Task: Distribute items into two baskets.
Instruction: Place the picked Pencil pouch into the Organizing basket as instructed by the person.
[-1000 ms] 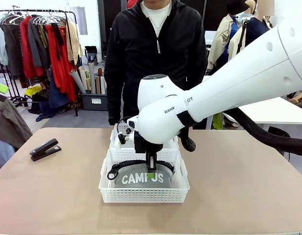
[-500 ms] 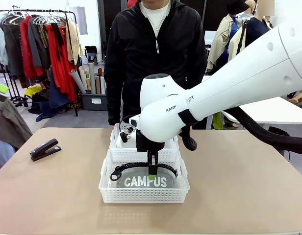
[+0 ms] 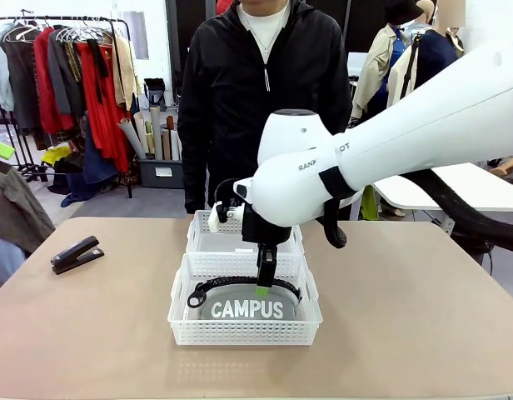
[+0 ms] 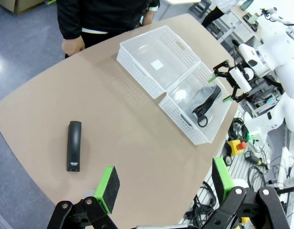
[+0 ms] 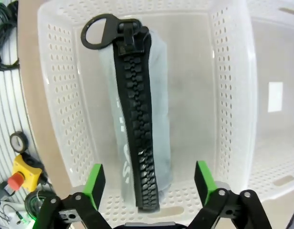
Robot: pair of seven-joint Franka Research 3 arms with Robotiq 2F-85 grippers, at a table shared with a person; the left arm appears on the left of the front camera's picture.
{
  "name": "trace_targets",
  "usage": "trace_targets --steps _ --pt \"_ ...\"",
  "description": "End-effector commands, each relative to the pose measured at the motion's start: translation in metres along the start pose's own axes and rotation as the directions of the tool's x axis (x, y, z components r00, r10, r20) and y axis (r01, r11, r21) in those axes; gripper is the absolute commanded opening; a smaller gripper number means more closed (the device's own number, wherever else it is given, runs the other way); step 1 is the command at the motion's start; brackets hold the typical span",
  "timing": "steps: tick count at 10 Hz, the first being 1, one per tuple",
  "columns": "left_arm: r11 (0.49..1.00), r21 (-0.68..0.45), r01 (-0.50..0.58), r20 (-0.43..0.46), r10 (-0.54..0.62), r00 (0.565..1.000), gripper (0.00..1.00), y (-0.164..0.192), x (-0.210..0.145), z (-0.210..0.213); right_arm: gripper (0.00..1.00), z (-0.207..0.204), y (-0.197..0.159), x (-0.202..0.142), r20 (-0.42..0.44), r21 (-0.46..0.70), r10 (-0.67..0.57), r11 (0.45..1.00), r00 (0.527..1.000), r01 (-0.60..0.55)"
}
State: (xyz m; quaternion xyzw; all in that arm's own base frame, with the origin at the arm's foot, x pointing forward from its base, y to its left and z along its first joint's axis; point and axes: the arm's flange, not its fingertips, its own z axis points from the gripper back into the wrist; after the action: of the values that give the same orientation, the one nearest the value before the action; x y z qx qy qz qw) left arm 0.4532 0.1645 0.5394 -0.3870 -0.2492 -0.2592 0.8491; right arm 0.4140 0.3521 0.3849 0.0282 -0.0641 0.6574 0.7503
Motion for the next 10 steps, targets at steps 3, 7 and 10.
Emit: trace_targets --steps 3,7,10 --pt "1.0 0.001 0.004 0.005 -0.004 1.0 1.0 -0.002 0.0 0.0 1.0 0.02 0.01 -0.027 0.028 -0.038 -0.017 0.999 0.999 0.018" --pt "1.0 0.001 0.004 0.005 -0.004 1.0 1.0 -0.002 0.0 0.0 1.0 0.026 0.01 -0.034 0.03 -0.048 -0.017 0.999 0.999 0.019" --pt "1.0 0.001 0.004 0.005 -0.004 1.0 1.0 -0.002 0.0 0.0 1.0 0.028 0.005 -0.024 0.011 -0.052 -0.032 0.998 0.999 0.033"
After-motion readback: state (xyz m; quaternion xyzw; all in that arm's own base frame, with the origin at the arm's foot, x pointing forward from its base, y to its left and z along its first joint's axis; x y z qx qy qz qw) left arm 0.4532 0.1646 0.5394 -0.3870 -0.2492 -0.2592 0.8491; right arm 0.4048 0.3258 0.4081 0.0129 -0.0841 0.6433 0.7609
